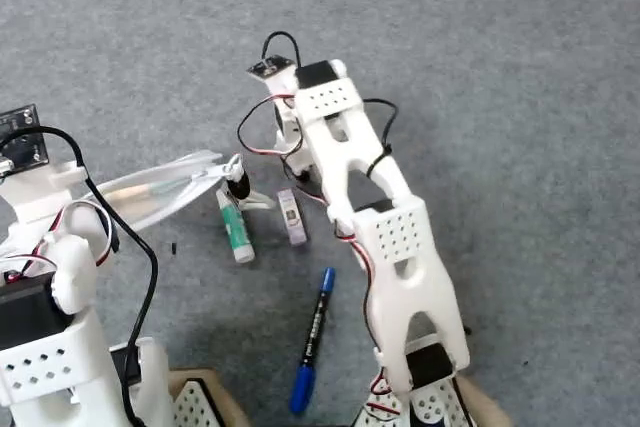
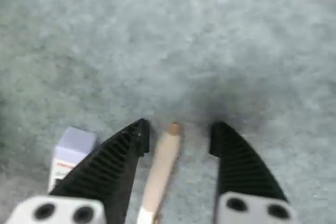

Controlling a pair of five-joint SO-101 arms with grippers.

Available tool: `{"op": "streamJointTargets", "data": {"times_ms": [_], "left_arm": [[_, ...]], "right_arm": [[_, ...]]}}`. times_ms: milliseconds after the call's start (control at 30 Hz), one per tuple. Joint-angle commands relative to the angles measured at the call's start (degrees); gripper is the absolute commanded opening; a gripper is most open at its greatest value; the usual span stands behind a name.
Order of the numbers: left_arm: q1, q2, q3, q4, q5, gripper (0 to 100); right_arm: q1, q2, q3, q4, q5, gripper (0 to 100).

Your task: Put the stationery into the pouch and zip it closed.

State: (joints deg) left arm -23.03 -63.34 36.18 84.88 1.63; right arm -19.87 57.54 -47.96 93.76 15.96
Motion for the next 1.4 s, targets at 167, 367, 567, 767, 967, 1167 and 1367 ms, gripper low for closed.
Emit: {"op": "streamJointTargets", "data": {"times_ms": [167, 367, 567, 767, 967, 1167, 1367], "left_arm": [[0.4, -0.3, -0.3, 0.1, 0.4, 3], [0.4, -0.3, -0.3, 0.1, 0.4, 3], [0.4, -0.3, -0.3, 0.1, 0.4, 3], [0.4, -0.3, -0.3, 0.2, 0.4, 3], [0.4, -0.3, -0.3, 0.1, 0.4, 3], [0.4, -0.3, -0.3, 0.1, 0.4, 3], [0.6, -0.3, -0.3, 0.1, 0.4, 3]], "right_arm": [[1.7, 1.7, -5.8, 2.6, 0.2, 9.0], [1.7, 1.5, -9.1, 4.8, 0.1, 1.5], [1.8, 1.5, -16.3, 7.4, 0.1, 1.2], [1.9, -5.7, -17.7, 7.5, 0.0, 1.2], [1.5, -19.8, -17.7, 7.5, 0.0, 1.2], [1.5, -31.0, -17.7, 7.3, 0.4, 1.2], [0.8, -38.0, -17.7, 7.4, 0.4, 1.2]]}}
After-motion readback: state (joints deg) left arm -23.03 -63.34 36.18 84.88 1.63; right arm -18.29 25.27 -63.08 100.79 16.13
